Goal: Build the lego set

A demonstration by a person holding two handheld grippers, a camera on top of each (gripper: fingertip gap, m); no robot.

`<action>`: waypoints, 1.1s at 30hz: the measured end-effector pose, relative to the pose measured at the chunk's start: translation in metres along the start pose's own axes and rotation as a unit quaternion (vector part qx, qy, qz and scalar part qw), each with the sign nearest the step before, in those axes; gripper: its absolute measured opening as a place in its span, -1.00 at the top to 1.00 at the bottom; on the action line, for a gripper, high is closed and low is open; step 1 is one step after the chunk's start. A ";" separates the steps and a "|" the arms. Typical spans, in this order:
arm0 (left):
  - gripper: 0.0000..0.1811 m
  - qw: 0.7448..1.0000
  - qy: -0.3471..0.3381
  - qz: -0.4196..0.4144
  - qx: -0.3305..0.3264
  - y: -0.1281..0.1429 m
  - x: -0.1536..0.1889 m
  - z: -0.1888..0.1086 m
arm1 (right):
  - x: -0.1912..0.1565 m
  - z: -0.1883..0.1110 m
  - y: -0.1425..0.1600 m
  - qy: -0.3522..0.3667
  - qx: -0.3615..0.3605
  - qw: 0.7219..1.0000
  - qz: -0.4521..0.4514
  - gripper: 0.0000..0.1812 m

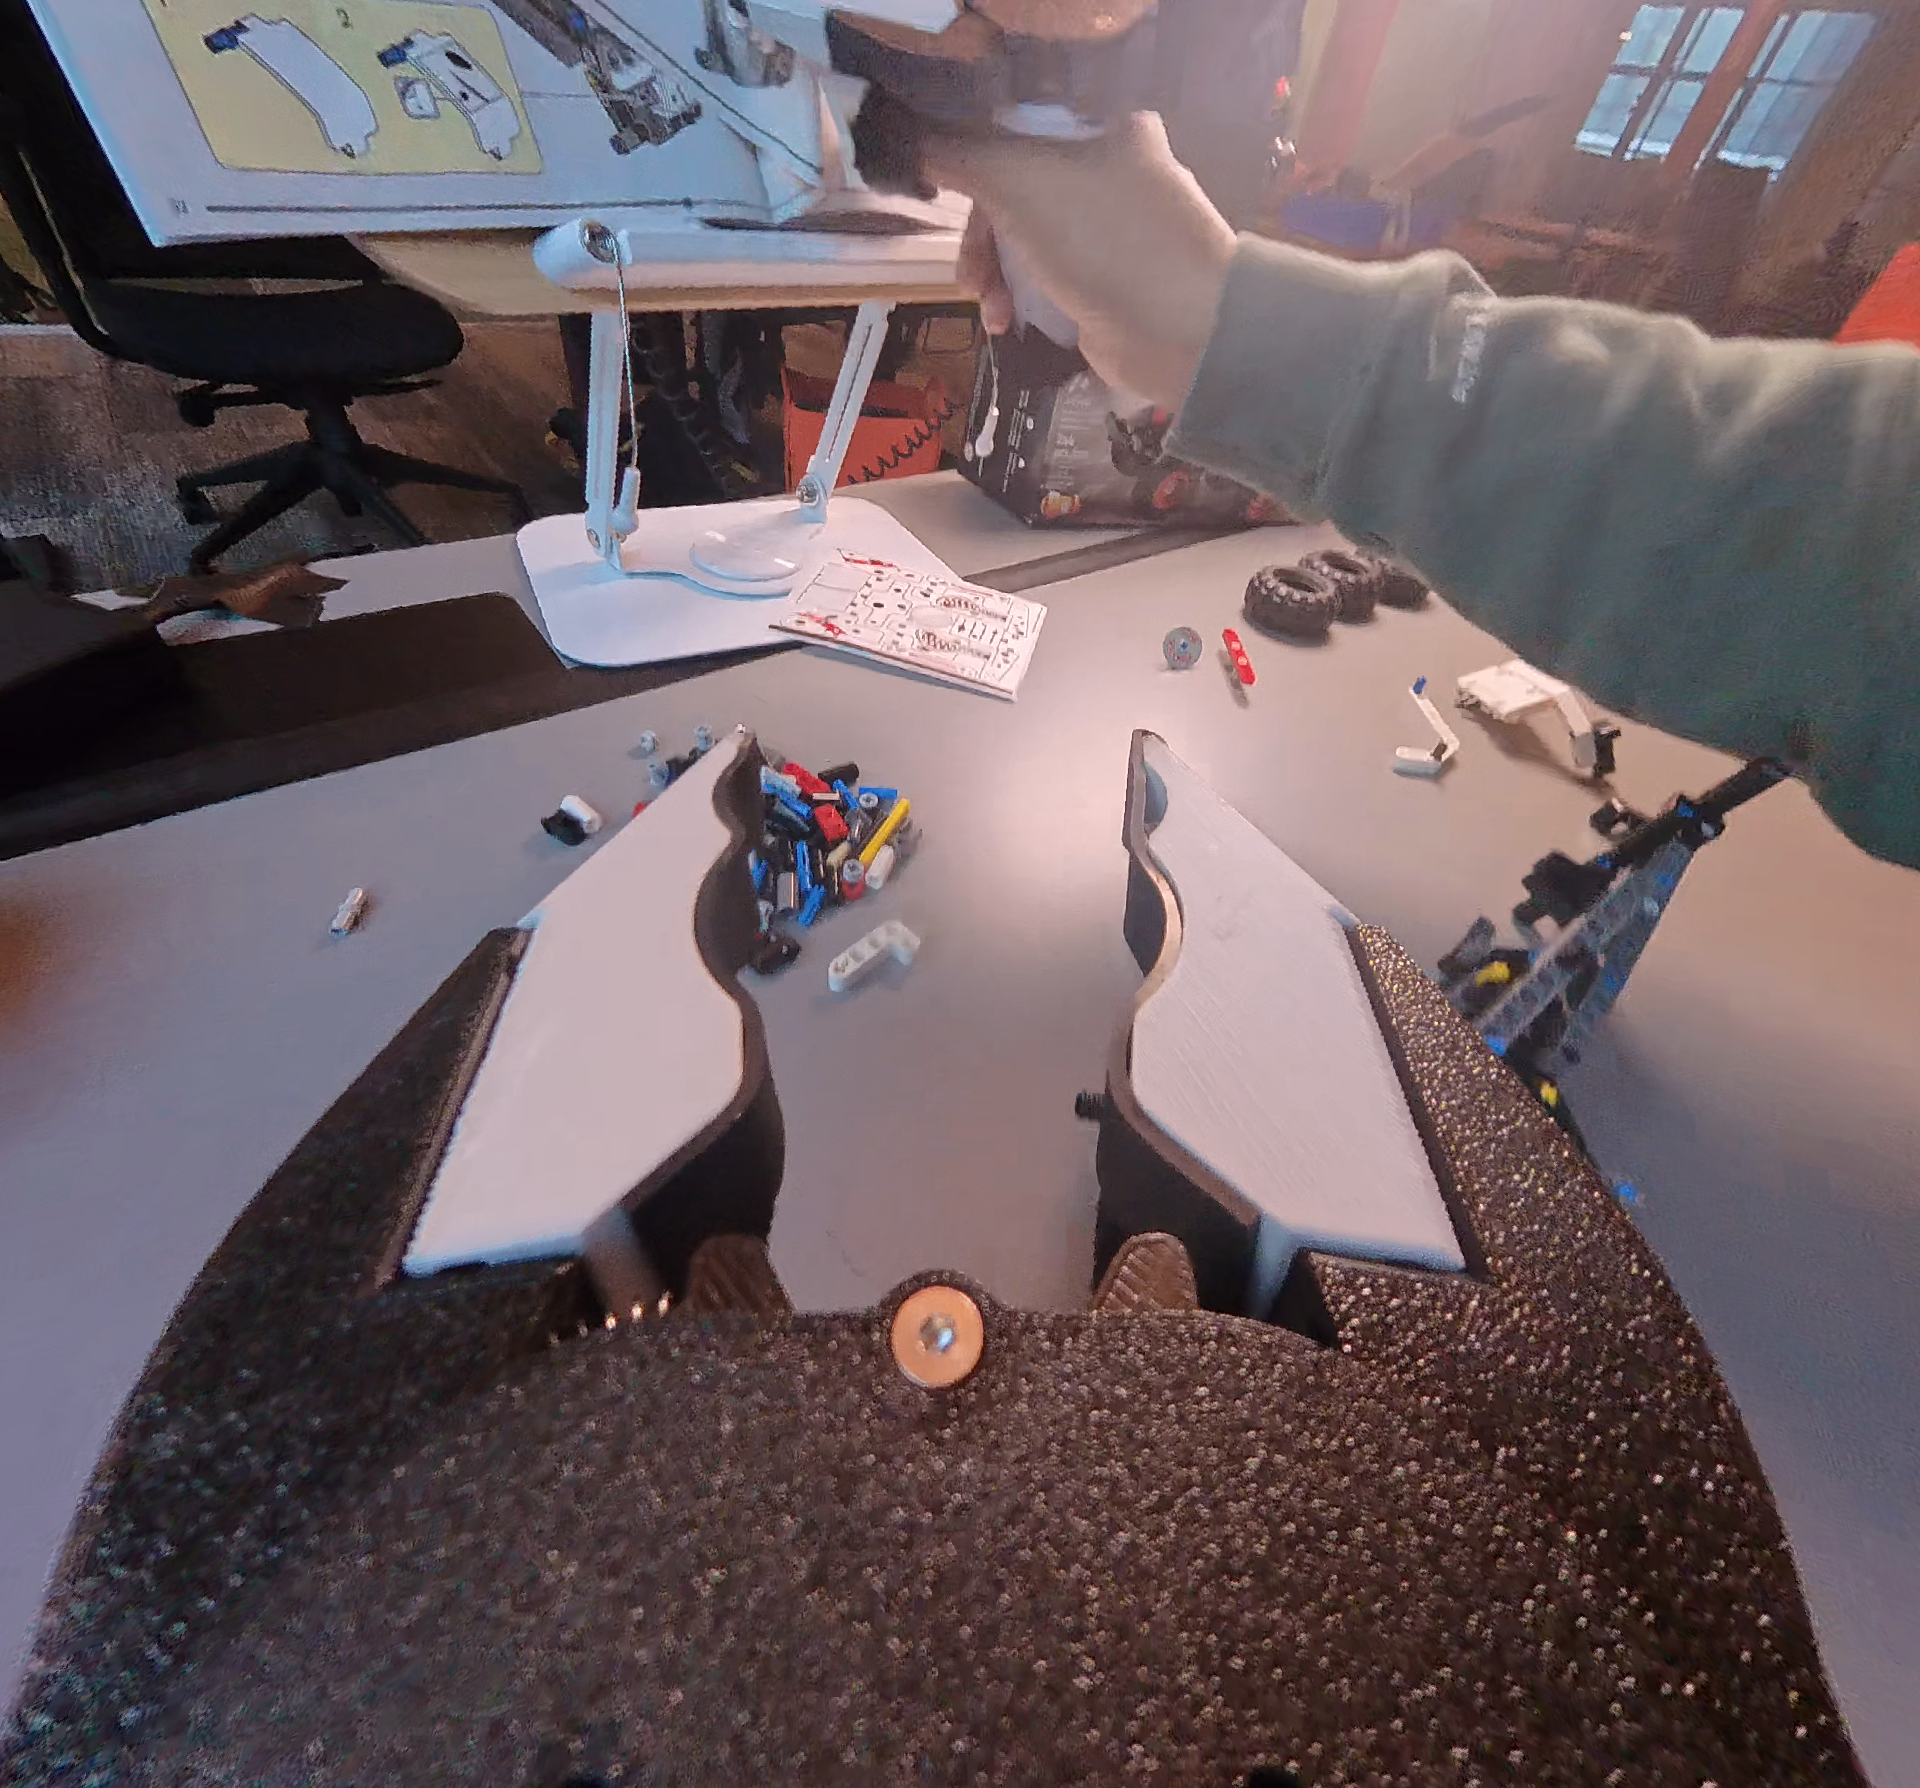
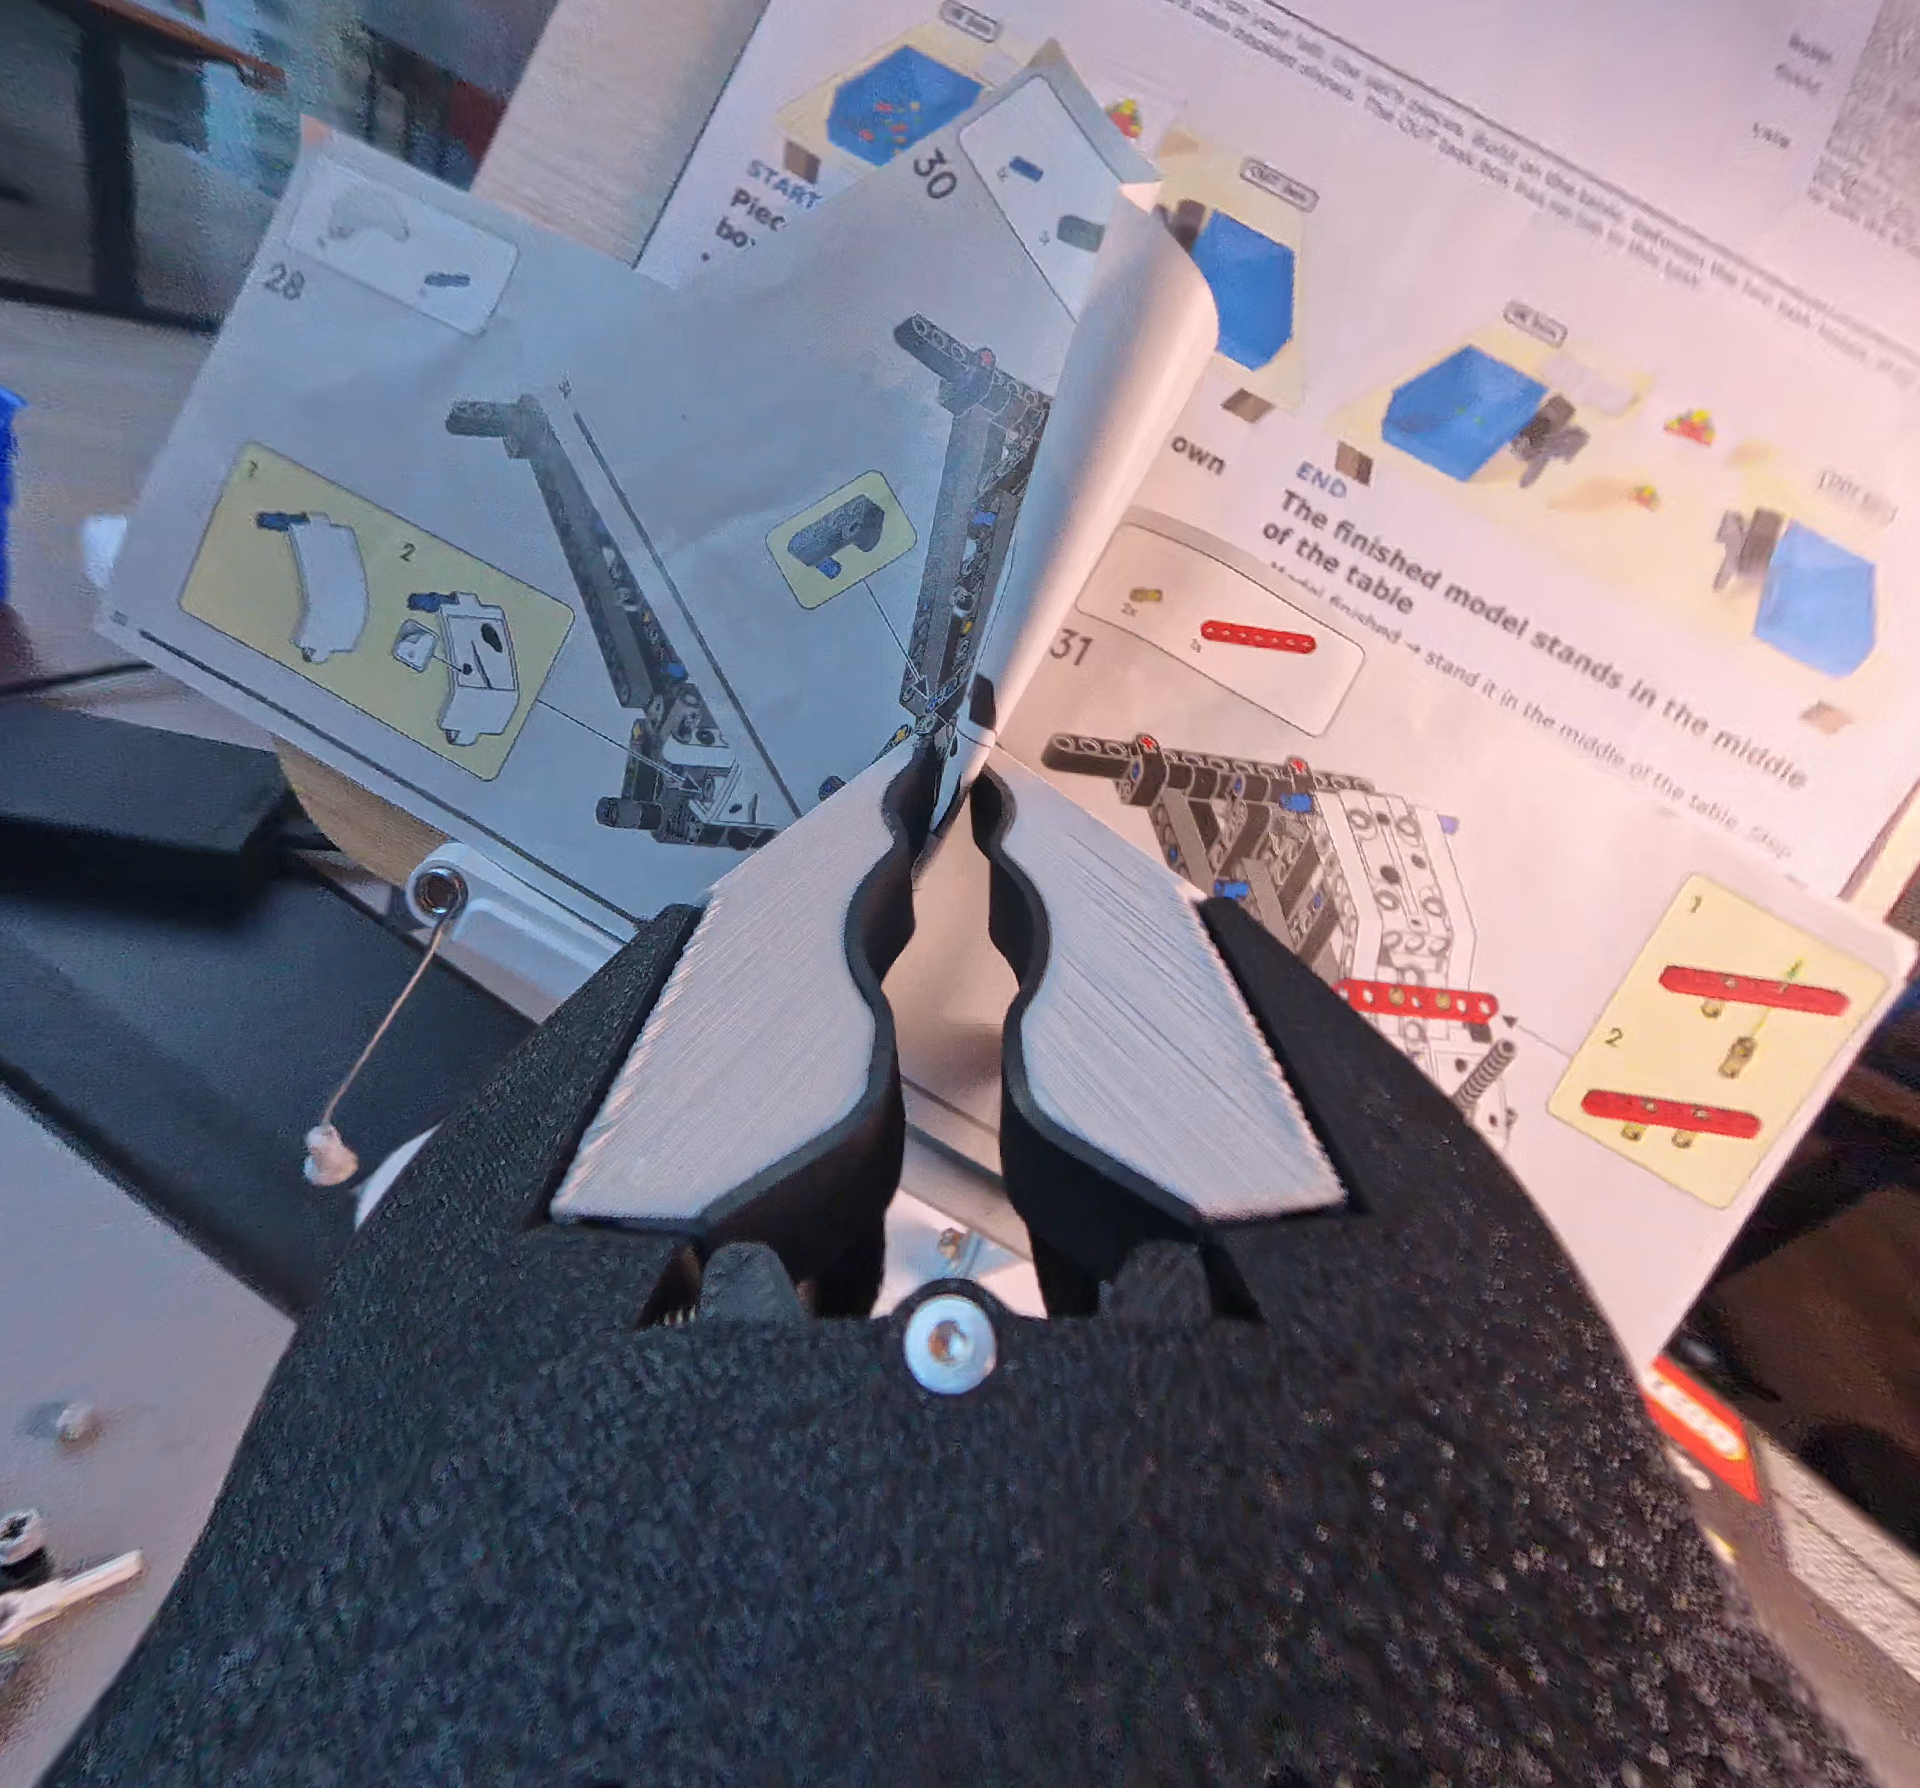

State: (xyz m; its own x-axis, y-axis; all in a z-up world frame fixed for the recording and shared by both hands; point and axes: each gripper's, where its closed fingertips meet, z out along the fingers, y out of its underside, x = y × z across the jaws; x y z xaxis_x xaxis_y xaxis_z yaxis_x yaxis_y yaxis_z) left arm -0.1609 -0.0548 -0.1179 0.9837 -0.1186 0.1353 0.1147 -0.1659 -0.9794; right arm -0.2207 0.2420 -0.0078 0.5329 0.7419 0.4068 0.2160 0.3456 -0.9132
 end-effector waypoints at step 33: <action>1.00 0.982 0.132 -0.027 0.130 -0.178 -0.016 0.245 | 0.043 -0.043 0.016 -0.262 0.020 0.884 0.385 0.60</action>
State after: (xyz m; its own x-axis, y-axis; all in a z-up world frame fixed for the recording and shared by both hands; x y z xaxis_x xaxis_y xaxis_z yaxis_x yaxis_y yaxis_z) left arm -0.1630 0.2162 0.0180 0.9091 -0.3718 0.1879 0.2307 0.0738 -0.9702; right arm -0.1589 0.2546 -0.0061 0.0538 0.9268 -0.3716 -0.0806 -0.3669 -0.9268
